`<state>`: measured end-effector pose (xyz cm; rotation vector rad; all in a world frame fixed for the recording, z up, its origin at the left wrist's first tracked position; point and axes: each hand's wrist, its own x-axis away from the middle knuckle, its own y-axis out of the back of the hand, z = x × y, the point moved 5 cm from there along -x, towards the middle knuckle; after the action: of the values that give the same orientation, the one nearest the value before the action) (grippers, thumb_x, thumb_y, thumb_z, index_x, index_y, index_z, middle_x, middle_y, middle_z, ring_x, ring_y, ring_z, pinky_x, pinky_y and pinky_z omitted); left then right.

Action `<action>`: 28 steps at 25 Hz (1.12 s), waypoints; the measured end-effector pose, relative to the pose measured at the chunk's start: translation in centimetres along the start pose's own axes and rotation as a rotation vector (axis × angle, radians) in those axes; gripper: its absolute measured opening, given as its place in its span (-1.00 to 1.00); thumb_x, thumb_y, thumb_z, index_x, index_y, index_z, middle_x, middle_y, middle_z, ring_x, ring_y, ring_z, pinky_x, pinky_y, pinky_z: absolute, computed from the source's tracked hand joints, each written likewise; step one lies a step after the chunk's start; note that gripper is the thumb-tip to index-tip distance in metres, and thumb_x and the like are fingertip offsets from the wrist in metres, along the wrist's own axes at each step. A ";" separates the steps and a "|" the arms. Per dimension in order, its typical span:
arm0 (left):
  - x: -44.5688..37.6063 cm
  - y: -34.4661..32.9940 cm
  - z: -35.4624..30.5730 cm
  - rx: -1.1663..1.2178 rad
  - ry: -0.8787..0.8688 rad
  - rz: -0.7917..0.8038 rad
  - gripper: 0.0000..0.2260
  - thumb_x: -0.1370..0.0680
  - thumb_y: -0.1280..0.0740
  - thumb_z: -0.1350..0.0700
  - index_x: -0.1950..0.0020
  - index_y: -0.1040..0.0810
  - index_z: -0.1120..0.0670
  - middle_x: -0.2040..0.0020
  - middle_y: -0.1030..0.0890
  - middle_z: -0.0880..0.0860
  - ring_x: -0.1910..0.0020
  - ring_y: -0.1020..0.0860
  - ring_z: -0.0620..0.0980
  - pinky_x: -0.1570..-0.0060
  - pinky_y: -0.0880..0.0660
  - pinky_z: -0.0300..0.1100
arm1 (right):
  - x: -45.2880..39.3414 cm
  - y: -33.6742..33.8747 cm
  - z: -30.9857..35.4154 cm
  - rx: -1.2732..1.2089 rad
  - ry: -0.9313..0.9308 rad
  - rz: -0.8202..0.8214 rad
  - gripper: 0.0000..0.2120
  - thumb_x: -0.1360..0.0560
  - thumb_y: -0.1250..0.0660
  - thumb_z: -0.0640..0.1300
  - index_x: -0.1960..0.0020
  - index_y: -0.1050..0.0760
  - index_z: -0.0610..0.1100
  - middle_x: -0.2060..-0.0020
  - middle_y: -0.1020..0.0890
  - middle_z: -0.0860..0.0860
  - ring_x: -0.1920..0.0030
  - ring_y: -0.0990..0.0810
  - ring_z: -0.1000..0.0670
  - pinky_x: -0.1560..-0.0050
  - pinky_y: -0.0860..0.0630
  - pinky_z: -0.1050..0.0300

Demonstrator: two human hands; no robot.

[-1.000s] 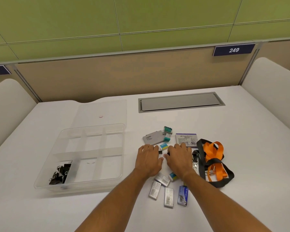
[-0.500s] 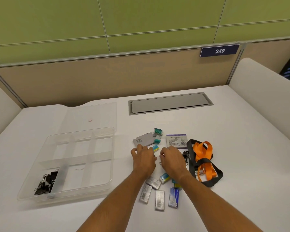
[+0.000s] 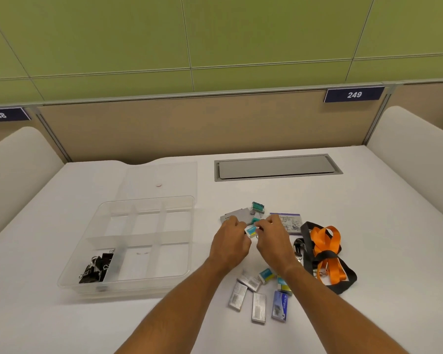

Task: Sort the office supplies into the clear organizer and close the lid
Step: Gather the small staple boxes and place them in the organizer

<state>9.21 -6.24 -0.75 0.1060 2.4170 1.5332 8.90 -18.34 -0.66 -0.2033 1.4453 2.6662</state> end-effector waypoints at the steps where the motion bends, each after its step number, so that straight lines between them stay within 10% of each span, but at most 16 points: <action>1: 0.2 0.6 0.3 0.012 -0.003 -0.015 -0.73 -0.55 -0.29 0.05 -0.22 -0.53 0.12 -0.13 -0.52 0.08 -0.03 -0.54 0.01 0.04 -0.52 -0.23 | -0.1 0.2 0.7 -0.016 0.019 -0.018 -0.76 -0.51 -0.32 -0.30 -0.17 -0.55 -0.18 -0.06 -0.48 -0.07 0.03 -0.53 -0.02 0.04 -0.54 0.16; 28: 10.8 17.9 24.7 -0.041 0.194 -0.212 -0.74 -0.51 -0.27 0.20 -0.17 -0.59 0.16 -0.11 -0.60 0.07 -0.08 -0.56 0.06 -0.06 -0.50 -0.07 | 2.0 -10.4 23.8 -0.203 0.285 0.065 -0.70 -0.49 -0.38 -0.18 -0.21 -0.53 -0.20 -0.06 -0.62 -0.08 -0.05 -0.60 -0.09 -0.06 -0.57 -0.05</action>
<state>3.98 25.41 3.31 -0.3112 2.4456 1.5575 6.89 7.31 3.32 -0.5844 1.2625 2.9328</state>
